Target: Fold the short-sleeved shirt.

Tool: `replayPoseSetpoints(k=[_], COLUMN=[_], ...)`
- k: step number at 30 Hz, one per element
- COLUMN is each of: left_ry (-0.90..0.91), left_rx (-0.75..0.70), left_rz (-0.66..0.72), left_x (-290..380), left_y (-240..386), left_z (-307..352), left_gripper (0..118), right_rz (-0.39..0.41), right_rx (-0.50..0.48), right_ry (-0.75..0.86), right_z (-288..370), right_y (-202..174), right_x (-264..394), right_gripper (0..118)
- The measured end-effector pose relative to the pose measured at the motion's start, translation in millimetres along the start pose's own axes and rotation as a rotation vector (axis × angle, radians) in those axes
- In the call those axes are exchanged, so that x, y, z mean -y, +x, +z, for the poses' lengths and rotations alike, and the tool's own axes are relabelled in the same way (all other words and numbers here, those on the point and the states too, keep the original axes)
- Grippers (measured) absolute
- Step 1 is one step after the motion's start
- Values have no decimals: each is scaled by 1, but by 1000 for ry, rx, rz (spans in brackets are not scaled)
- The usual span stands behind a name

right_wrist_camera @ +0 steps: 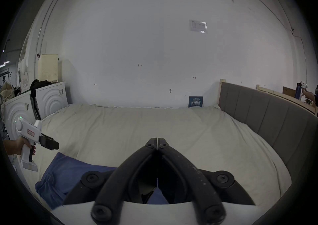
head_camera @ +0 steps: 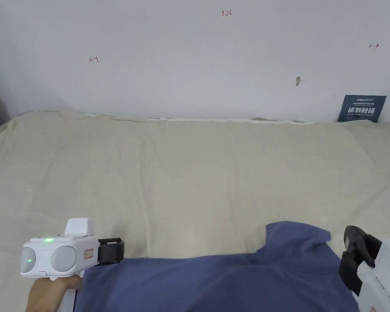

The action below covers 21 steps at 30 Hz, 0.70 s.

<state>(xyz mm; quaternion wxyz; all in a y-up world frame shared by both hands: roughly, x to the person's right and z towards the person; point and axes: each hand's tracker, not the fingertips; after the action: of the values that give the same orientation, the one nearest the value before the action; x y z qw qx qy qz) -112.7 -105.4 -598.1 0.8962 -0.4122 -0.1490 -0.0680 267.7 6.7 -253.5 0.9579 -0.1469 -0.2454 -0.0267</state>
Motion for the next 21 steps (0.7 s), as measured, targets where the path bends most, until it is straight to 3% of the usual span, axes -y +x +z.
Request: replayPoseSetpoints(k=[1, 5, 7, 9, 10, 11, 12, 13, 16, 20, 21], left_ry=[-23, -102, -173, -71, -73, -60, -59, -61, 4, 77, 89], left_rx=[-11, -18, -11, -28, -15, 17, 15, 18, 47, 158, 184], left_rz=[7, 63, 70, 33, 21, 8, -7, -27, -24, 34, 34], left_x=[4, 17, 25, 31, 31, 31, 32, 33, 30, 23, 21], left_y=[-4, -13, -11, -5, -1, 3, 7, 8, 12, 7, 11], left_z=[-9, -46, -63, -54, -50, -47, -45, -39, -19, 17, 36], left_gripper=[115, 90, 73, 66, 48, 15, 2, 2, 2, 2, 2], right_rz=[2, -13, -107, -122, -103, -90, -77, -78, -72, -91, -117], right_rx=[1, 2, -23, -14, -3, 3, 12, 11, 17, 6, 21], right_ry=[-9, -59, -114, -153, -170, -193, -212, -230, -323, -500, -541], right_z=[-6, -26, -35, -45, -52, -60, -69, -81, -124, -185, -199], right_y=[0, 8, 19, 28, 32, 38, 42, 45, 53, 55, 56], right_x=[2, 11, 17, 23, 25, 27, 28, 29, 33, 50, 59], right_gripper=[2, 2, 2, 2, 2, 2, 5, 9, 39, 105, 108])
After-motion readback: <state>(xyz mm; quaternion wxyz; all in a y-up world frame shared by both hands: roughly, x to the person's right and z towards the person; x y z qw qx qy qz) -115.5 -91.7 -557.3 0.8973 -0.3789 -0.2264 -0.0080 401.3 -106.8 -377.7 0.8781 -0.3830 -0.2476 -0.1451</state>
